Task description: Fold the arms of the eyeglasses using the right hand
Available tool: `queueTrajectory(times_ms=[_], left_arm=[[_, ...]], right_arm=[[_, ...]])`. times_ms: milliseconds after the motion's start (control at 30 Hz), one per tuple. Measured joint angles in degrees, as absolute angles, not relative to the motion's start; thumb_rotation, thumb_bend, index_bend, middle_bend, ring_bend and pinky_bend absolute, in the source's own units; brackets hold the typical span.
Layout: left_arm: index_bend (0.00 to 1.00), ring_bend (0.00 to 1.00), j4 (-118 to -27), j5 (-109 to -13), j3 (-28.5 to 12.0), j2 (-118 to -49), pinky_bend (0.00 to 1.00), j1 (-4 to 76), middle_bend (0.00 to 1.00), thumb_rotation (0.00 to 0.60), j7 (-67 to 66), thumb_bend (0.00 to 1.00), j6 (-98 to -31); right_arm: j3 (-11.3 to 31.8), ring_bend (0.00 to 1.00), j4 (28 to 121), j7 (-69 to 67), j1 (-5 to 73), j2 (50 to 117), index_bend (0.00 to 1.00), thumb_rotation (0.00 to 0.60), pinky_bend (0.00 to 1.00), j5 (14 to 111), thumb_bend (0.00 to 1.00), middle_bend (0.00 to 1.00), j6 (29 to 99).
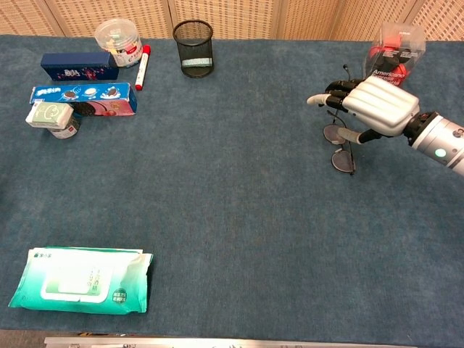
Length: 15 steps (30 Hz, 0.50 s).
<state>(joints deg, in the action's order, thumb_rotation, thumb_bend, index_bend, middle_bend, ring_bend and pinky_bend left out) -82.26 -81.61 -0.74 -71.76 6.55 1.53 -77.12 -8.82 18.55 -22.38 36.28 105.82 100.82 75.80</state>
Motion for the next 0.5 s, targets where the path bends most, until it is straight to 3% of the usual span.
queueTrajectory(times_ms=[500], left_arm=[[0.42, 0.26, -82.4, -81.7, -0.8, -71.7, 0.45, 6.6, 0.28, 0.600, 1.5, 0.18, -77.2]], right_arm=[[-8.3, 0.18, 19.5, -22.7, 36.4, 105.3, 0.18, 0.600, 0.34, 100.7, 0.34, 0.29, 78.8]])
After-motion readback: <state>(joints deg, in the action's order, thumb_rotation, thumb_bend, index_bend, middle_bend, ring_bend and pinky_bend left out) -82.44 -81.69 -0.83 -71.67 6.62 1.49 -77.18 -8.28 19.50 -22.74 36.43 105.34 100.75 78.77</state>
